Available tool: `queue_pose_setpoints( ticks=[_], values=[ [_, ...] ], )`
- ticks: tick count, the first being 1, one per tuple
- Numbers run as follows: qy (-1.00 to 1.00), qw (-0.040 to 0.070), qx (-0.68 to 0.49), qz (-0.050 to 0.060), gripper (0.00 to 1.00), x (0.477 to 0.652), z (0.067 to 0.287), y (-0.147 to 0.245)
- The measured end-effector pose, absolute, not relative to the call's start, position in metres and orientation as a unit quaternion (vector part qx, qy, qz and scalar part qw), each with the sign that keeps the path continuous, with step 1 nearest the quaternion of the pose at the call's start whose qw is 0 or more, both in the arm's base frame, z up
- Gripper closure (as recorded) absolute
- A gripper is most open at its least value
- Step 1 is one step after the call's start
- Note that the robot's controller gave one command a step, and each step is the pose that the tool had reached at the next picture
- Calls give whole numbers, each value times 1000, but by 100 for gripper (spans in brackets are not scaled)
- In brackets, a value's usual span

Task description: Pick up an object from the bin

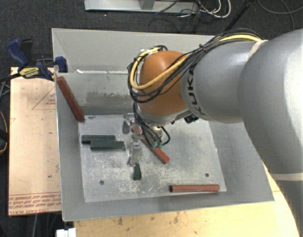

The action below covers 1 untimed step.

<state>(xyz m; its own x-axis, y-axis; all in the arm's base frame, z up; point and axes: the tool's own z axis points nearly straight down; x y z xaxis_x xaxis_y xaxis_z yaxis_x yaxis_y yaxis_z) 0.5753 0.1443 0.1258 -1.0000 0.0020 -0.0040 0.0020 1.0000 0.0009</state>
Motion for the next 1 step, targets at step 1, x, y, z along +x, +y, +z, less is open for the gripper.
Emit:
queue_pose_setpoints(
  ticks=[1],
  values=[
    [1000,1,1,1,0,575,125,145]
  ],
)
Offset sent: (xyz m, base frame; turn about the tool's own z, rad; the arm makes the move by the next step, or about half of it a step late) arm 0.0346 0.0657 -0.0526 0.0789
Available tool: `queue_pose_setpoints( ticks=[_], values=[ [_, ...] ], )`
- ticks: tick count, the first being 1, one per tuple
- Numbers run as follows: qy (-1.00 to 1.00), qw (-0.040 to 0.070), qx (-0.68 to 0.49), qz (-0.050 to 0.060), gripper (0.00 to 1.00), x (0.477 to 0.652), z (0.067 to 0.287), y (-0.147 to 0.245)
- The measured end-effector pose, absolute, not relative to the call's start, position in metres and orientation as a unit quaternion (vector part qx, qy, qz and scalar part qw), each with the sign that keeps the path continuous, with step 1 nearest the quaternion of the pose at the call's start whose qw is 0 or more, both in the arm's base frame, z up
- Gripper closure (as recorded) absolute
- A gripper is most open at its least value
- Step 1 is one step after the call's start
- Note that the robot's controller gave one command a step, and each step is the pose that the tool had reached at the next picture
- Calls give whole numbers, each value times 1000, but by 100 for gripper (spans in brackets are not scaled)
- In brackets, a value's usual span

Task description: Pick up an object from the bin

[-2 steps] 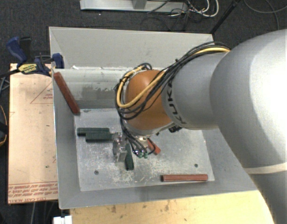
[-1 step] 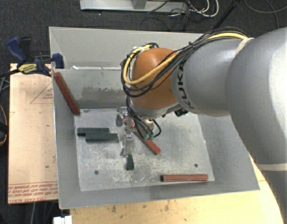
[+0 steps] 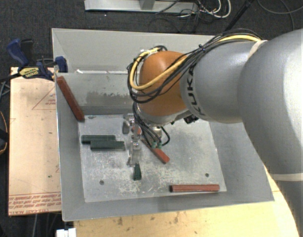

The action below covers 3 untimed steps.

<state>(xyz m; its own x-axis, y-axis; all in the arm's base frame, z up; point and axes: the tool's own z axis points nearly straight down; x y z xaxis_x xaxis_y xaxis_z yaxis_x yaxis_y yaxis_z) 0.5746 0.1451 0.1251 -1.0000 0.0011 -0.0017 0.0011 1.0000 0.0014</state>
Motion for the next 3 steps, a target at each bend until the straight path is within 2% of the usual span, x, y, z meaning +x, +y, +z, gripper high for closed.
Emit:
queue_pose_setpoints(
  ticks=[1,3],
  values=[
    [999,1,40,2,100,610,74,212],
    [999,-2,38,1,100,608,78,211]
  ],
)
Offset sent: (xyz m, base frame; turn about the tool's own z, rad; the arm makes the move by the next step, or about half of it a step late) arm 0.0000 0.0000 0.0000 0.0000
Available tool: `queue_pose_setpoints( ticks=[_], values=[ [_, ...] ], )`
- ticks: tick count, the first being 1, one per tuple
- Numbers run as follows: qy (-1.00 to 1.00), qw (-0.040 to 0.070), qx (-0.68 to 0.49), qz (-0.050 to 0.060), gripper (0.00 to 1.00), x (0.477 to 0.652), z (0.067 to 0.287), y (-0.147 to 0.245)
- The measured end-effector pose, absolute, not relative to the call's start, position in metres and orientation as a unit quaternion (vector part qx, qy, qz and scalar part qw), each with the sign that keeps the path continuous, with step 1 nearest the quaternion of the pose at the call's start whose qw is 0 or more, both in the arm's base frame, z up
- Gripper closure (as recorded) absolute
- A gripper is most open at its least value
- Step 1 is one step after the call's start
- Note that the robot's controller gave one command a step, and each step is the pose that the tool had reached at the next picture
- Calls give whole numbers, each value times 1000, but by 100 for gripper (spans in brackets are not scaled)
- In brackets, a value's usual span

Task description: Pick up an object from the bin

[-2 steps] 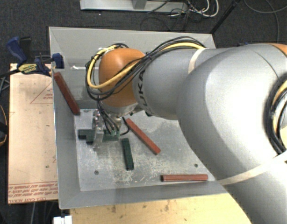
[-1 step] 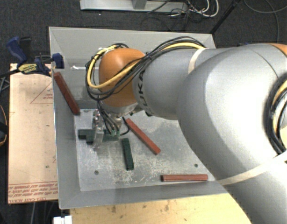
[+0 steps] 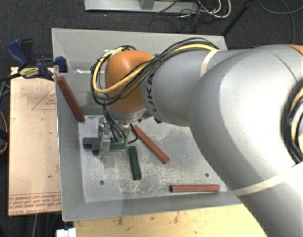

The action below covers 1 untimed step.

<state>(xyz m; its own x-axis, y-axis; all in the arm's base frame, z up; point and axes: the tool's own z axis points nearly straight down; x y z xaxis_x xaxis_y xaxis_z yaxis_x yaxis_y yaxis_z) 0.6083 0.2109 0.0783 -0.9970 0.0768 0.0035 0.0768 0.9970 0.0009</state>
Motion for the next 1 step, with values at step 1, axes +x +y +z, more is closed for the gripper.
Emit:
queue_pose_setpoints(
  ticks=[1],
  values=[
    [-996,-4,-87,-2,100,594,102,220]
  ],
)
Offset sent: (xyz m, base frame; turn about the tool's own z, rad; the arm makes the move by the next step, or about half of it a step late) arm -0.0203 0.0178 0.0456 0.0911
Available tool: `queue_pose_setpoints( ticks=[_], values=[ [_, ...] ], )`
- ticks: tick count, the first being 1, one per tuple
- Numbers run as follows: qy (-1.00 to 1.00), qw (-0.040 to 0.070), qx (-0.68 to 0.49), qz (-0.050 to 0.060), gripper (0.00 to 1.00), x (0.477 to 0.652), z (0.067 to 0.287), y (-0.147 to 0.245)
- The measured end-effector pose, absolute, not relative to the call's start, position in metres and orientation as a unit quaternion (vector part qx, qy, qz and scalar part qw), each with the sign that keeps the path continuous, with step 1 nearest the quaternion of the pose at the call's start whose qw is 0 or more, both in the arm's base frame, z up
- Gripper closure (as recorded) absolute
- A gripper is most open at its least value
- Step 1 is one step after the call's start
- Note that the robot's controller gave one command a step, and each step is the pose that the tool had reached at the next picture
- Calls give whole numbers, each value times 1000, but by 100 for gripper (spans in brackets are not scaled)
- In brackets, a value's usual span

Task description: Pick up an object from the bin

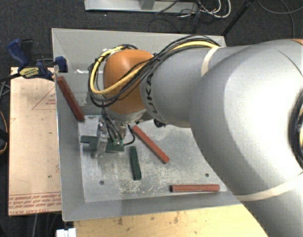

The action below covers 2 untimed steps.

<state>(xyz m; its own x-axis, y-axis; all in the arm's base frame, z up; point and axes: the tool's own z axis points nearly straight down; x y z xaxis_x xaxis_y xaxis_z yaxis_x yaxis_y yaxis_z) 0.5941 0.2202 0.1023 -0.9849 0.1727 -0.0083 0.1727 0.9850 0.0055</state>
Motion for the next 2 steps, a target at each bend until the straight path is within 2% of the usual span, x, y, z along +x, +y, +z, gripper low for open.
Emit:
queue_pose_setpoints(
  ticks=[1,2],
  values=[
    [994,1,108,1,100,589,90,223],
    [993,-1,115,0,100,590,99,212]
  ],
)
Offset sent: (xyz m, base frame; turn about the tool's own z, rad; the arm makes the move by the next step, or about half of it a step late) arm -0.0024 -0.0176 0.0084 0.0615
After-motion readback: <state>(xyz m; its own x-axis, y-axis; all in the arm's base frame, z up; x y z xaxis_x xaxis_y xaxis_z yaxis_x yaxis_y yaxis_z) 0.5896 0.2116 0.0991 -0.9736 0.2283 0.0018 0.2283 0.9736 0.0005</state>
